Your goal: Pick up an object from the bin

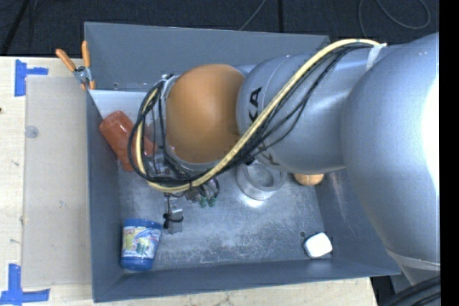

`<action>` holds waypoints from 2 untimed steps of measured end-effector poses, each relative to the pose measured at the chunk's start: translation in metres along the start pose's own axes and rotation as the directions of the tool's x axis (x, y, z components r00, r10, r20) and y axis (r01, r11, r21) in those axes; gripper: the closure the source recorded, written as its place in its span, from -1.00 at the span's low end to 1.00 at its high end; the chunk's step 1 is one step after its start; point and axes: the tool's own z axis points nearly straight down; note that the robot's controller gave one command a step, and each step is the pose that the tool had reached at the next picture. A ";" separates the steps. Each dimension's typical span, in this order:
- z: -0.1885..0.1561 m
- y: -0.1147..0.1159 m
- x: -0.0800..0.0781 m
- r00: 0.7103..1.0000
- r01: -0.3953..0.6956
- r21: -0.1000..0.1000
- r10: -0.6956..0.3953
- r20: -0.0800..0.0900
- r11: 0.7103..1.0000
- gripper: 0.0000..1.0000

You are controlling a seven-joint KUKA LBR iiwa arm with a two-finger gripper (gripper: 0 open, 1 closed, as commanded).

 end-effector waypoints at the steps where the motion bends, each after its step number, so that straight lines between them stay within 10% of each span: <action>1: 0.017 0.018 0.015 0.993 0.121 -0.001 -0.121 -0.007 0.993 -1.00; 2: 0.017 0.029 0.027 1.000 -0.005 0.000 0.005 -0.005 1.000 -1.00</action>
Offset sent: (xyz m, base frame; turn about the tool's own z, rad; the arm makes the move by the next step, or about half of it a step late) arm -0.0464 0.0293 -0.0160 -0.3364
